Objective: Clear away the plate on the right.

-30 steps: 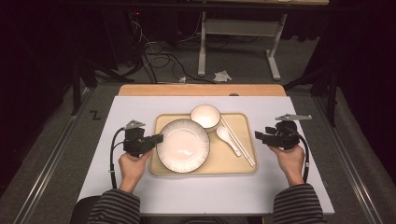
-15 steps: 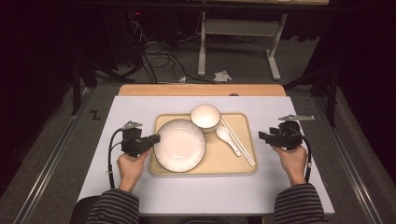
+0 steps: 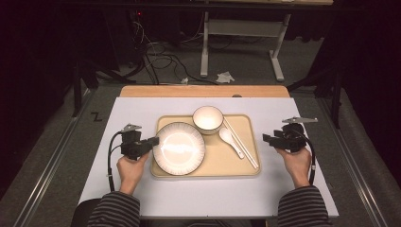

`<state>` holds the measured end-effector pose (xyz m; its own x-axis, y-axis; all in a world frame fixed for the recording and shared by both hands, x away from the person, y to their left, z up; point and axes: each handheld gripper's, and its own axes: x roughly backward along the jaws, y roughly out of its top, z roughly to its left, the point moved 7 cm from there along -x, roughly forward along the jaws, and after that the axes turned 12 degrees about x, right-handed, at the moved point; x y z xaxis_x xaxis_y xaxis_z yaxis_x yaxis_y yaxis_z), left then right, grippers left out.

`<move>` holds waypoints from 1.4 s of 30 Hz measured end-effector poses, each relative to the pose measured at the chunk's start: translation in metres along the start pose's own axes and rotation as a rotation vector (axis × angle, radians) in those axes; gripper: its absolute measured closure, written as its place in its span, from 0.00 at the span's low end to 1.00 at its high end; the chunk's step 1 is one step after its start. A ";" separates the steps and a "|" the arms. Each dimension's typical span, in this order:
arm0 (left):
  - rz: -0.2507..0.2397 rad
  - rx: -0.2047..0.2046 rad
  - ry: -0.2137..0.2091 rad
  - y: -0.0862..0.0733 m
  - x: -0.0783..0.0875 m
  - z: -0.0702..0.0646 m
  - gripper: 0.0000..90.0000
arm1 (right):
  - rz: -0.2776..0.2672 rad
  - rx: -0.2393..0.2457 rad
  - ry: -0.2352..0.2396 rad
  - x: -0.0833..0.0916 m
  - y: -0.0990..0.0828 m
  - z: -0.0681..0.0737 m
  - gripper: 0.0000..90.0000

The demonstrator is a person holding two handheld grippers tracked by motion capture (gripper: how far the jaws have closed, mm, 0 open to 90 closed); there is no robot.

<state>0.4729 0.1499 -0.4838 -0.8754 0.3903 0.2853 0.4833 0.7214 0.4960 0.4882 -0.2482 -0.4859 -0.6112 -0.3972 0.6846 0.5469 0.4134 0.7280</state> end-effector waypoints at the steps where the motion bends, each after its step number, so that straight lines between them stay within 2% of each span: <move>1: -0.001 0.010 0.000 0.001 0.000 0.001 0.93 | 0.000 -0.001 -0.001 0.000 0.000 -0.001 0.49; 6: -0.016 -0.004 0.009 0.002 0.000 0.004 0.93 | 0.003 0.006 -0.007 0.000 -0.002 -0.003 0.49; 7: -0.012 -0.017 0.015 0.001 0.000 0.005 0.93 | 0.003 0.005 -0.008 0.000 -0.002 -0.003 0.49; 10: -0.022 -0.001 0.019 0.002 -0.001 0.007 0.93 | 0.012 0.009 -0.013 -0.002 -0.003 -0.003 0.49; 11: -0.015 -0.011 0.025 0.002 -0.001 0.009 0.93 | 0.015 0.009 -0.012 -0.002 -0.003 -0.003 0.49; 14: -0.033 0.000 0.033 0.004 -0.003 0.012 0.93 | 0.021 0.004 -0.012 -0.003 -0.005 -0.003 0.49; 16: -0.028 -0.017 0.045 0.004 -0.003 0.015 0.93 | 0.020 0.001 -0.012 -0.004 -0.005 -0.004 0.49; 21: -0.039 -0.024 0.052 0.003 -0.005 0.016 0.92 | 0.022 0.001 -0.014 -0.005 -0.005 -0.004 0.49; 22: -0.032 -0.038 0.058 0.003 -0.005 0.018 0.92 | 0.024 0.002 -0.015 -0.005 -0.006 -0.004 0.49; 23: -0.041 -0.020 0.059 0.004 -0.006 0.019 0.92 | 0.025 0.004 -0.014 -0.005 -0.006 -0.004 0.49; 31: -0.027 -0.030 0.091 0.002 -0.011 0.026 0.91 | 0.029 0.003 -0.013 -0.006 -0.006 -0.003 0.49; 37: 0.015 -0.066 0.107 -0.011 -0.019 0.027 0.90 | 0.013 0.001 0.002 -0.006 -0.003 0.001 0.49; 42: 0.034 -0.071 0.107 -0.019 -0.025 0.026 0.87 | 0.016 0.010 0.002 -0.006 -0.004 0.000 0.49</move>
<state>0.4851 0.1417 -0.5217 -0.8538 0.3484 0.3869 0.5160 0.6647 0.5402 0.4899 -0.2471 -0.4928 -0.6010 -0.3922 0.6964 0.5510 0.4278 0.7165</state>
